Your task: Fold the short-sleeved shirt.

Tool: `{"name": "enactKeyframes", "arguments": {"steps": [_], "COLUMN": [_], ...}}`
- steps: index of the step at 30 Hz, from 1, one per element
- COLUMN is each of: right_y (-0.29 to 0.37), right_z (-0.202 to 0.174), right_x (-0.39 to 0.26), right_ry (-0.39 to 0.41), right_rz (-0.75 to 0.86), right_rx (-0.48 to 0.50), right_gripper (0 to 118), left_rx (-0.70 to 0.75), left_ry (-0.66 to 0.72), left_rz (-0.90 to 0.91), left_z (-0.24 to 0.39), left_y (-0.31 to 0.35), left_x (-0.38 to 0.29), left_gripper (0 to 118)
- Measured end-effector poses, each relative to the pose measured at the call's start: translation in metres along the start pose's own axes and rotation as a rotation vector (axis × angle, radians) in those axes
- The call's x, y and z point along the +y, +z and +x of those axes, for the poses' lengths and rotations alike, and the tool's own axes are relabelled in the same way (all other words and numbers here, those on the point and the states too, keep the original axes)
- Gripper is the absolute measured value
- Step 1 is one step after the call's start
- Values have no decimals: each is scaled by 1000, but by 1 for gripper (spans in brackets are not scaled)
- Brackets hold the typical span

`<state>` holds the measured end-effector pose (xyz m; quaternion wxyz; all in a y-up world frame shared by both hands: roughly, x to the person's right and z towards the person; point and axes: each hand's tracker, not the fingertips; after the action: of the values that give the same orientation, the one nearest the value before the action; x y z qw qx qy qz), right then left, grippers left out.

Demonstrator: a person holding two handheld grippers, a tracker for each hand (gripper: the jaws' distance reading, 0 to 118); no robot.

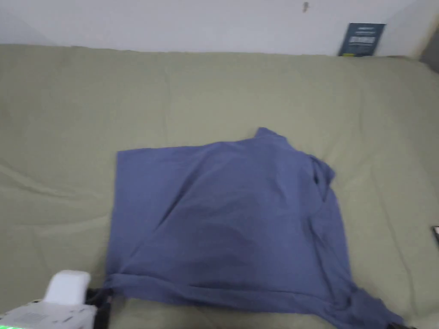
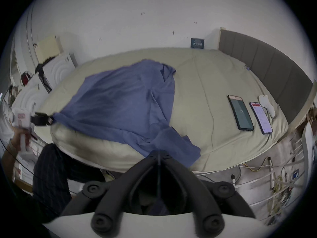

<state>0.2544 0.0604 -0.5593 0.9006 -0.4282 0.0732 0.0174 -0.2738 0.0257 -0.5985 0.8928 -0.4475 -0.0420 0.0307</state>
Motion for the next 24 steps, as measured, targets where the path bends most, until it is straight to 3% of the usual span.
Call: {"name": "enactKeyframes", "arguments": {"steps": [2, 3, 6, 8, 12, 13, 14, 15, 17, 21, 24], "right_y": [-20, -33, -65, -87, -122, -128, -130, -122, -111, -85, -62], "right_z": [9, 13, 7, 7, 9, 9, 9, 14, 14, 12, 20], "right_x": [6, 7, 11, 10, 13, 14, 15, 19, 25, 45, 73], "right_ry": [37, 72, 198, 248, 280, 269, 246, 215, 174, 130, 39], "right_rz": [-61, -91, -64, -130, -241, -283, -295, -286, -242, -238, -205], "right_rx": [23, 0, 7, -20, 11, 38, 60, 98, 153, 206, 281], "right_gripper": [110, 116, 116, 116, 116, 113, 99, 58, 14, 14, 14], "left_rx": [-4, -11, -13, -7, -3, -1, 4, 4, -2, -42, -120], "left_ry": [7, 8, 2, -1, 7, 9, 11, 12, 16, 62, 130], "left_rz": [3, 1, 1, -5, -11, -17, -20, -25, -38, -45, -16], "left_z": [2, 2, 5, 5, 2, 1, 2, 2, 2, -2, -9], "left_y": [4, 5, 6, 5, 3, 1, 1, 0, -2, -4, 5], "left_x": [2, 3, 3, 4, 3, 2, 2, 1, 0, 3, 15], "left_gripper": [12, 12, 12, 12, 12, 12, 12, 12, 12, 12, 12]}}
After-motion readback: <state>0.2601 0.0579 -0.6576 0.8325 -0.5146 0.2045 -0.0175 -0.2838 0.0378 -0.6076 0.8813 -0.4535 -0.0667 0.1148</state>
